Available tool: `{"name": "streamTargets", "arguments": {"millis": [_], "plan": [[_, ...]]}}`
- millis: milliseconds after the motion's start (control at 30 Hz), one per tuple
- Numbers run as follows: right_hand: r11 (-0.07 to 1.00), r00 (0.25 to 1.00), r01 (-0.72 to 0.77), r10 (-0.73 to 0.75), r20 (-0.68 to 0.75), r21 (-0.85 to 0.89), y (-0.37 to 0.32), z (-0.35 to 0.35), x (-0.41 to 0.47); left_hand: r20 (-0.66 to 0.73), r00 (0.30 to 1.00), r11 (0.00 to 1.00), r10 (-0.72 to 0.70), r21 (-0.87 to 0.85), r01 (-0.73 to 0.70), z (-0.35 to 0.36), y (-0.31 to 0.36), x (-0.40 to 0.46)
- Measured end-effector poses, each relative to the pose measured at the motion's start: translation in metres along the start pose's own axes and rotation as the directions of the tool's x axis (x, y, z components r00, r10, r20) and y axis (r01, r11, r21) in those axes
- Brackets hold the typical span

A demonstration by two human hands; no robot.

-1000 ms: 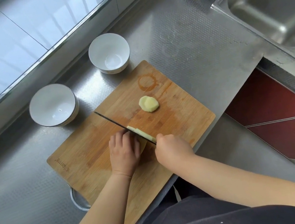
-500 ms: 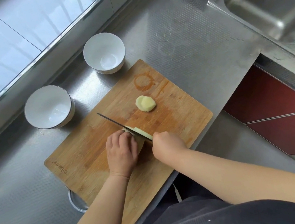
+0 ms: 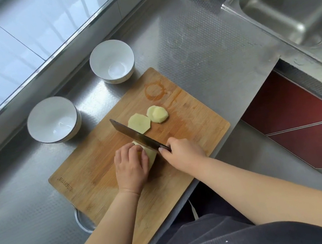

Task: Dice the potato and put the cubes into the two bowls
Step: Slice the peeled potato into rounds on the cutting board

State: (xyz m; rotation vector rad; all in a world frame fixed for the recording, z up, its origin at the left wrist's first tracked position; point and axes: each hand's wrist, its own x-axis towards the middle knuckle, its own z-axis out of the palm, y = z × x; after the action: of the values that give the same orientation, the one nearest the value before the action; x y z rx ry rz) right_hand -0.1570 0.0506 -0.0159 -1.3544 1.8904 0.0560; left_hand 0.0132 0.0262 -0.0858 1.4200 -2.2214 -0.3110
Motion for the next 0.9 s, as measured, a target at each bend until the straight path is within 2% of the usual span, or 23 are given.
{"name": "streamTargets", "arguments": {"millis": [267,433,667,900], "plan": [[0.99,0.99,0.137,-0.137,0.02,-0.023,0.004,0.001,-0.011,-0.009,1.0,1.0,0.007,0.004,-0.007,0.001,0.0,-0.001],[0.99,0.996,0.069,-0.076,0.054,0.126,0.005,0.005,-0.017,0.018,1.0,1.0,-0.012,0.01,0.012,0.0,-0.001,-0.002],[0.991,1.0,0.015,-0.016,0.011,0.134,0.009,-0.004,-0.017,0.031,0.999,1.0,-0.019,-0.001,0.019,-0.002,0.002,-0.001],[0.992,0.996,0.052,-0.042,-0.083,0.114,0.005,0.001,-0.032,0.054,0.998,0.999,-0.031,0.011,0.03,-0.003,0.002,-0.002]]}}
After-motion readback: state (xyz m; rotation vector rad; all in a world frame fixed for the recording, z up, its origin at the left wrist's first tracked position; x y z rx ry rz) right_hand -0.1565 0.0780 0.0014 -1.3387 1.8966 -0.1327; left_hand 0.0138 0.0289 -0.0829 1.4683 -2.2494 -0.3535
